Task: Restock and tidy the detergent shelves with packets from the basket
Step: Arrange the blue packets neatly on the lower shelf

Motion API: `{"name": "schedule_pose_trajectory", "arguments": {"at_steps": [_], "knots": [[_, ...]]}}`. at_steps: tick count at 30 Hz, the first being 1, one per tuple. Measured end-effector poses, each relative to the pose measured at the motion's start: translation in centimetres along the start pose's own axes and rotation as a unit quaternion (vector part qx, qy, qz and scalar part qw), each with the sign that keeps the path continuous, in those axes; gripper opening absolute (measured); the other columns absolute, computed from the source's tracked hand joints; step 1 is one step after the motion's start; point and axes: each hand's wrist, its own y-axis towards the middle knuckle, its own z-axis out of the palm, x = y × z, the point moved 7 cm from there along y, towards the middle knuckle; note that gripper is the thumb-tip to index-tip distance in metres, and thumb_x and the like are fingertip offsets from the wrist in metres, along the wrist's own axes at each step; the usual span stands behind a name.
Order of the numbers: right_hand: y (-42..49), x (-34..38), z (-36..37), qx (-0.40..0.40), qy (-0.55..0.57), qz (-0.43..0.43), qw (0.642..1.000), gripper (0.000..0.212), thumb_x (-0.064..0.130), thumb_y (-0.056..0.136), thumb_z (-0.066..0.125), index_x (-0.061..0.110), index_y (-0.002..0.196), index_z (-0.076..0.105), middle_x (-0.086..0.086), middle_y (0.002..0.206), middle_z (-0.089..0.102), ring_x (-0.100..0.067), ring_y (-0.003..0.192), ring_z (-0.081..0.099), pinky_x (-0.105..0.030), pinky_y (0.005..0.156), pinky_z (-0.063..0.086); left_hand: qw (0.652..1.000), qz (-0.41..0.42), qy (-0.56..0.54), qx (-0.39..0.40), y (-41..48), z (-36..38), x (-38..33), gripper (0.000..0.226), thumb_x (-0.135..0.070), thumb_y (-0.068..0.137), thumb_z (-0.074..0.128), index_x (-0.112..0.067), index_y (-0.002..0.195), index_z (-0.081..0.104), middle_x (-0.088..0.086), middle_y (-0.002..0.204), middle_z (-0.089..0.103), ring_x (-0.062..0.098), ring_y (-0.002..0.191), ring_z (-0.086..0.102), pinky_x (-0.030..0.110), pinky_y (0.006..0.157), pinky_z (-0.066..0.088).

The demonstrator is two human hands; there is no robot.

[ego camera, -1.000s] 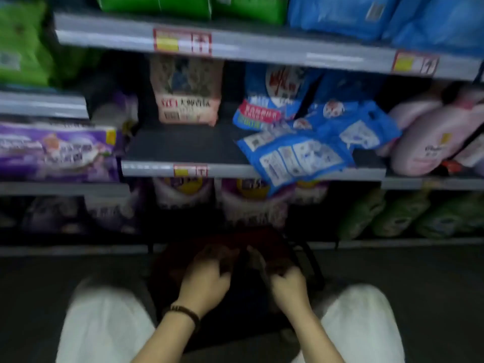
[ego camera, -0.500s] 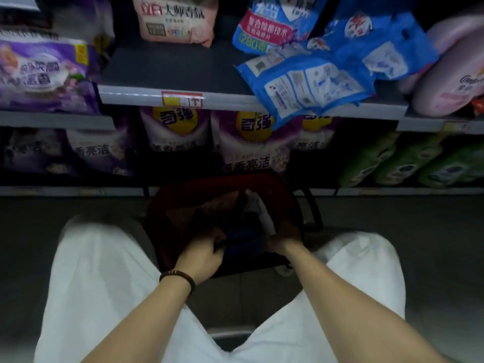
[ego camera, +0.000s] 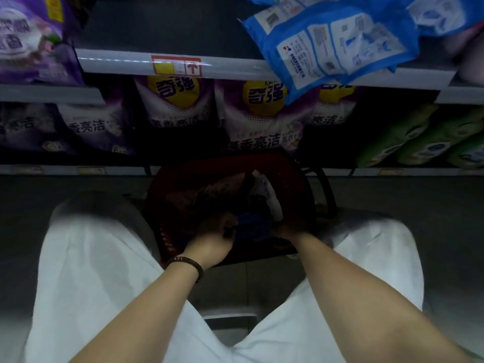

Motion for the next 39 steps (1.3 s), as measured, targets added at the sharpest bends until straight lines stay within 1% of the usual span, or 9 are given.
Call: {"name": "schedule_pose_trajectory", "arguments": {"at_steps": [6,15,18,23,26,29,33,36,39], "knots": [[0.5,1.2,0.2,-0.024,0.005,-0.024,0.999,0.043,0.016,0.107,0.056,-0.004,0.146,0.054,-0.022,0.147,0.058,-0.04,0.136,0.055,-0.04,0.112,0.044,1.0,-0.019,-0.014,0.007,0.3,0.2,0.5,0.017,-0.024,0.102,0.059,-0.035,0.115,0.06,-0.007,0.125,0.057,0.014,0.11,0.057,0.029,0.092,0.048],[-4.3,3.6,-1.1,-0.033,-0.085,-0.091,0.992,0.035,0.026,0.109,0.053,0.006,0.136,0.063,-0.017,0.14,0.063,-0.032,0.126,0.062,-0.038,0.104,0.053,1.0,0.004,0.006,-0.004,-0.7,-0.6,-1.0,0.02,-0.024,0.1,0.057,-0.03,0.118,0.063,-0.003,0.123,0.058,0.014,0.105,0.055,0.026,0.085,0.042],[-7.5,5.7,-4.1,-0.077,-0.089,-0.111,0.987,0.037,0.033,0.111,0.048,0.015,0.138,0.064,-0.012,0.14,0.065,-0.03,0.124,0.063,-0.036,0.097,0.053,1.0,0.003,0.009,-0.008,-1.7,-0.5,-1.2,0.024,-0.028,0.1,0.059,-0.033,0.122,0.062,-0.005,0.127,0.057,0.015,0.108,0.057,0.028,0.089,0.048],[-14.3,9.1,-10.3,-0.175,-0.134,-0.19,0.957,0.035,0.032,0.111,0.047,0.009,0.127,0.067,-0.016,0.126,0.069,-0.037,0.115,0.067,-0.041,0.086,0.057,0.999,-0.026,0.003,0.023,-3.2,0.1,-2.0,0.043,-0.037,0.097,0.062,-0.032,0.139,0.055,-0.002,0.122,0.066,0.021,0.109,0.065,0.038,0.095,0.056],[-17.9,10.0,-13.1,-0.225,-0.119,-0.226,0.94,0.03,0.031,0.109,0.048,0.014,0.099,0.071,-0.014,0.101,0.074,-0.036,0.094,0.071,-0.032,0.067,0.044,0.999,-0.024,-0.023,0.012,-3.9,-0.2,-3.1,0.06,-0.047,0.093,0.07,-0.031,0.146,0.048,-0.011,0.129,0.061,0.012,0.12,0.06,0.032,0.101,0.051],[-21.2,11.1,-15.9,-0.249,-0.027,-0.267,0.93,0.041,0.037,0.105,0.051,0.025,0.065,0.052,-0.009,0.076,0.071,-0.031,0.071,0.068,-0.033,0.062,0.042,0.994,-0.022,-0.108,-0.012,-4.8,-0.3,-5.4,0.078,-0.05,0.084,0.082,-0.032,0.15,0.044,-0.015,0.134,0.053,0.006,0.123,0.051,0.025,0.104,0.044],[-26.3,14.6,-19.5,-0.243,0.07,-0.31,0.917,0.056,0.034,0.107,0.056,0.017,0.055,0.043,0.001,0.054,0.051,-0.018,0.053,0.051,-0.036,0.054,0.032,0.977,0.018,-0.21,-0.009,-5.5,-0.4,-9.0,0.101,-0.057,0.065,0.093,-0.039,0.15,0.042,-0.019,0.146,0.054,0.002,0.134,0.052,0.027,0.11,0.045],[-29.3,17.0,-21.3,-0.235,0.107,-0.328,0.909,0.062,0.037,0.106,0.059,0.017,0.05,0.041,0.008,0.042,0.045,-0.012,0.047,0.044,-0.035,0.05,0.031,0.962,-0.01,-0.26,-0.086,-6.0,-1.9,-10.0,0.112,-0.062,0.047,0.097,-0.039,0.141,0.041,-0.015,0.139,0.058,0.006,0.128,0.059,0.036,0.107,0.053],[-31.9,19.1,-21.4,-0.209,0.149,-0.362,0.896,0.057,0.041,0.103,0.061,0.013,0.054,0.053,0.004,0.049,0.06,-0.021,0.052,0.062,-0.041,0.054,0.052,0.942,-0.03,-0.254,-0.216,-7.9,-4.9,-10.8,0.097,-0.064,0.043,0.095,-0.05,0.124,0.043,-0.022,0.122,0.066,0.004,0.111,0.068,0.041,0.094,0.059]]}}
